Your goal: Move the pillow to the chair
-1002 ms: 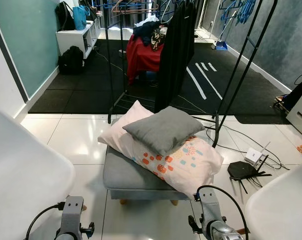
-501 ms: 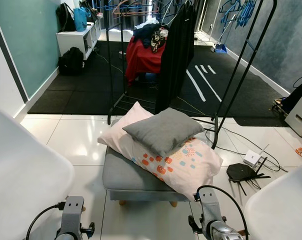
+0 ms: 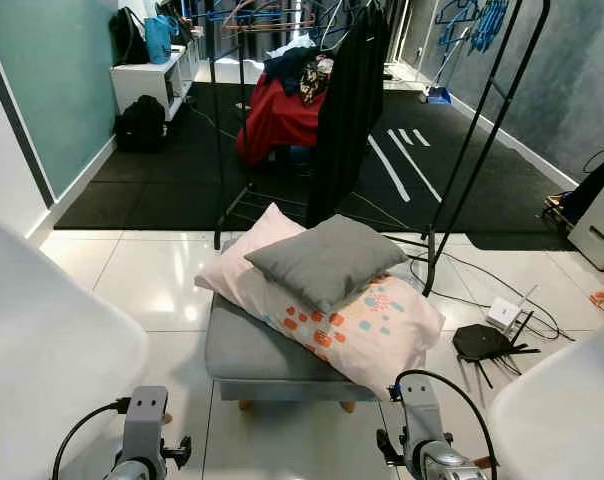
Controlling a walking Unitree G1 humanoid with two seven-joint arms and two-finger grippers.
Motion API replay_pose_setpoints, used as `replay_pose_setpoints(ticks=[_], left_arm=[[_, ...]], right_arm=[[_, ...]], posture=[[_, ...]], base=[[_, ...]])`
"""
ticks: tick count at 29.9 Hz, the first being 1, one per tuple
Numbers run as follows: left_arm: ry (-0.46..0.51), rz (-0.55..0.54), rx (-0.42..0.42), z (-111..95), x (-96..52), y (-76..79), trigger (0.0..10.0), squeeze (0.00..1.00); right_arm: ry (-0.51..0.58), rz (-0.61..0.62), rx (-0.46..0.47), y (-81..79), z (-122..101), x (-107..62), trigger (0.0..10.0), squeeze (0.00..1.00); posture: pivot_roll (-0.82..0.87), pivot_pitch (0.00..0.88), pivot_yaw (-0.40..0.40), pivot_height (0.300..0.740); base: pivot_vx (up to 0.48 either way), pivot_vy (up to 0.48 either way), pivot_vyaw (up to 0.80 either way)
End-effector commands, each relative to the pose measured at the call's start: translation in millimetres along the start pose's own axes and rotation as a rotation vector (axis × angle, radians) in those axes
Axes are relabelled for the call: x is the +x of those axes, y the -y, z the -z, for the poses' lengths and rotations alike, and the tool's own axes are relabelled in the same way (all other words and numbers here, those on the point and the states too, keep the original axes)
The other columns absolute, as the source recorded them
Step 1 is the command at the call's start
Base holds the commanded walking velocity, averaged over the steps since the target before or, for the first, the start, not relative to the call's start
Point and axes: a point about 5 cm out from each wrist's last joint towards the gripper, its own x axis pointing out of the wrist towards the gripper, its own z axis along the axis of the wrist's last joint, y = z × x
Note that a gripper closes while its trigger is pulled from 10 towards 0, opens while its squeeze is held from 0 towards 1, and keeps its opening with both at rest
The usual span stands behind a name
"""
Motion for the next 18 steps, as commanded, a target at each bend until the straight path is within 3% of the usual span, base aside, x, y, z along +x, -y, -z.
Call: replay_pose_setpoints(ticks=[1, 18], left_arm=[[0.002, -0.006, -0.007, -0.1, -0.7, -3.7, 10.0, 0.00], [0.005, 0.014, -0.007, -0.8, -0.3, -1.5, 10.0, 0.00]], right_arm=[[0.009, 0.002, 0.028, -0.8, 0.2, 0.0, 10.0, 0.00], [0.037, -0.033, 0.071, -1.8, -1.7, -0.2, 10.0, 0.00]], posture=[[-0.05, 0.062, -0.042, 0.740], [-0.07, 0.084, -0.036, 0.740]], base=[[0.292, 0.000, 0.00], [0.331, 0.000, 0.00]])
